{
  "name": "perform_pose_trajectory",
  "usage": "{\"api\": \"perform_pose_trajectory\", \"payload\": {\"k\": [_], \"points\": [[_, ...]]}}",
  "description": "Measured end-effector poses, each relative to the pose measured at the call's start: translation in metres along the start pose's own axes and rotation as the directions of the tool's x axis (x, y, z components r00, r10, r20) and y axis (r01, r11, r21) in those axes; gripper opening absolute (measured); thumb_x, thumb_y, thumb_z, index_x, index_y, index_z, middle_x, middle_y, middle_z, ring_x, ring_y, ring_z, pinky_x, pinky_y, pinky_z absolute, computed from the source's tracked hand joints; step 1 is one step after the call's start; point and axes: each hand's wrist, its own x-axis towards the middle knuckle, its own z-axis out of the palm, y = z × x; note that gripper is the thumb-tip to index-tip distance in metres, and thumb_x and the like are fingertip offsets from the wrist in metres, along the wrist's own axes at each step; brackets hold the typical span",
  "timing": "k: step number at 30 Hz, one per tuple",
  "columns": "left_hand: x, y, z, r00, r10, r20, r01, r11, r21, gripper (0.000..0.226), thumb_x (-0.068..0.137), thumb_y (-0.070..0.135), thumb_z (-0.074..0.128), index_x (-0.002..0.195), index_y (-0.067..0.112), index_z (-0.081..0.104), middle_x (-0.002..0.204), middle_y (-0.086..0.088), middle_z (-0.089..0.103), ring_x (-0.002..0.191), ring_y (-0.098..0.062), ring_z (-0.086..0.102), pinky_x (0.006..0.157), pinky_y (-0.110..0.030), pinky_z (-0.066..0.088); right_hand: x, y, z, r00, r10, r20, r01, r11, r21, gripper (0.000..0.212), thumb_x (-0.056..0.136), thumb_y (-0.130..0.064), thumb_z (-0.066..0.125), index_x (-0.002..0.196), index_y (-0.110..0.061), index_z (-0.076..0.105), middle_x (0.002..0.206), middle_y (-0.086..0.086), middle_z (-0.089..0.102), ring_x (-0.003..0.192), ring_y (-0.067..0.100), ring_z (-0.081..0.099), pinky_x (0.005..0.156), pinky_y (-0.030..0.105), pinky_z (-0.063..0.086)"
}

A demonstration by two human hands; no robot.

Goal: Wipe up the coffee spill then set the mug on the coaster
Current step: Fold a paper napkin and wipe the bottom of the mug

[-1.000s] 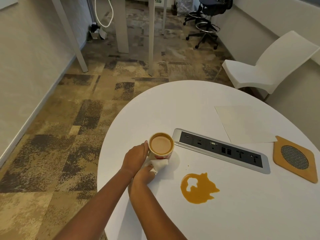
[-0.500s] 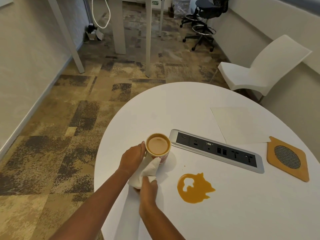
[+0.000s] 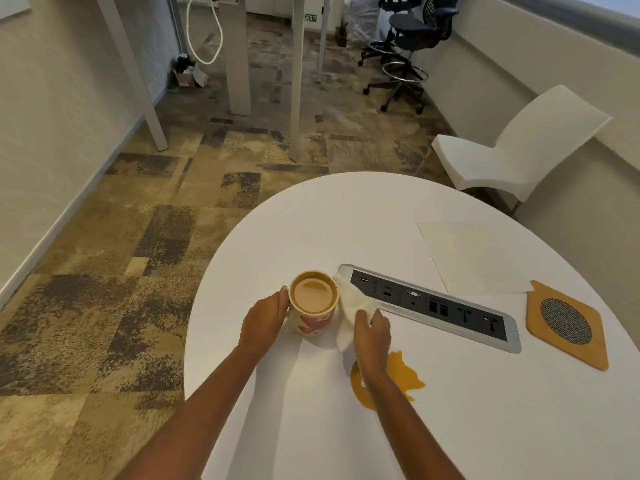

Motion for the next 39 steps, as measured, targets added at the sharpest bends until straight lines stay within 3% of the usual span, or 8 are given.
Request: {"api": "perform_pose_trajectory", "payload": {"k": [4,8,11,18,23,28,34,39], "points": [[-0.001,0.001,-0.001,1.0,-0.006,0.003,0.006,1.0,0.005,0.045,0.098,0.03,0.025,0.064,0.011,0.048,0.067,-0.008,0.057,0.065,-0.023,0.053,0.064,-0.029,0.038,0.015,-0.018,0.014,0.984,-0.077,0.162,0.081,0.997,-0.016,0.016,0.093,-0.019,0.041,0.097,-0.007,0.05,0.112,0.013,0.052,0.093,0.021,0.048,0.075,0.027,0.036],[0.001,0.0,-0.001,1.0,-0.026,0.015,0.026,1.0,-0.009,0.045,0.098,0.031,0.025,0.068,0.01,0.051,0.07,-0.007,0.059,0.068,-0.022,0.056,0.067,-0.03,0.042,0.028,-0.035,0.028,0.887,-0.11,0.449,0.054,0.989,0.136,0.031,0.094,-0.04,0.036,0.089,-0.022,0.061,0.101,0.004,0.059,0.092,0.016,0.055,0.08,0.031,0.043],[0.001,-0.001,0.0,0.999,-0.034,0.013,0.034,0.999,-0.022,0.043,0.097,0.031,0.026,0.068,0.011,0.051,0.07,-0.006,0.059,0.068,-0.021,0.056,0.065,-0.026,0.04,0.05,-0.041,0.03,0.737,-0.07,0.673,-0.068,0.982,0.177,0.036,0.099,-0.031,0.028,0.099,-0.023,0.063,0.107,0.005,0.063,0.102,0.02,0.056,0.097,0.036,0.042],[0.001,-0.004,0.005,0.998,-0.037,-0.052,0.033,0.995,-0.09,0.039,0.096,0.03,0.03,0.076,0.011,0.057,0.085,-0.013,0.07,0.081,-0.026,0.065,0.076,-0.035,0.051,0.092,-0.078,0.049,0.297,0.259,0.919,-0.074,0.966,-0.248,0.04,0.097,-0.033,0.024,0.105,-0.015,0.058,0.104,0.002,0.062,0.092,0.015,0.057,0.082,0.026,0.045],[-0.003,0.002,0.004,0.994,-0.036,-0.105,0.023,0.992,-0.125,0.039,0.095,0.028,0.033,0.089,0.004,0.062,0.091,-0.014,0.069,0.086,-0.027,0.065,0.076,-0.03,0.049,0.088,-0.115,0.076,0.462,0.479,0.746,0.343,0.68,-0.648,0.028,0.092,-0.038,0.045,0.103,-0.013,0.047,0.086,0.003,0.056,0.077,0.014,0.054,0.069,0.026,0.045],[-0.006,0.009,0.003,0.995,-0.056,-0.085,0.045,0.991,-0.127,0.034,0.093,0.026,0.04,0.098,0.0,0.06,0.099,-0.017,0.067,0.092,-0.029,0.063,0.083,-0.029,0.048,0.081,-0.127,0.106,0.406,0.548,0.731,0.578,0.466,-0.67,0.025,0.093,-0.034,0.046,0.107,-0.013,0.044,0.101,0.007,0.053,0.077,0.016,0.053,0.068,0.024,0.047],[-0.005,0.008,0.006,0.988,-0.101,-0.121,0.083,0.986,-0.145,0.036,0.094,0.028,0.037,0.093,0.003,0.062,0.093,-0.016,0.068,0.081,-0.023,0.061,0.073,-0.024,0.046,0.092,-0.114,0.101,0.342,0.555,0.758,0.454,0.609,-0.651,0.016,0.094,-0.032,0.045,0.087,-0.018,0.051,0.091,0.003,0.055,0.078,0.013,0.054,0.069,0.023,0.048],[-0.006,0.008,0.008,0.985,-0.118,-0.125,0.093,0.978,-0.189,0.037,0.096,0.03,0.033,0.083,0.01,0.06,0.078,-0.004,0.062,0.075,-0.02,0.06,0.067,-0.022,0.041,0.099,-0.092,0.068,0.373,0.374,0.849,0.113,0.89,-0.442,0.024,0.095,-0.026,0.043,0.083,-0.011,0.057,0.081,0.002,0.061,0.072,0.012,0.057,0.067,0.023,0.047]]}}
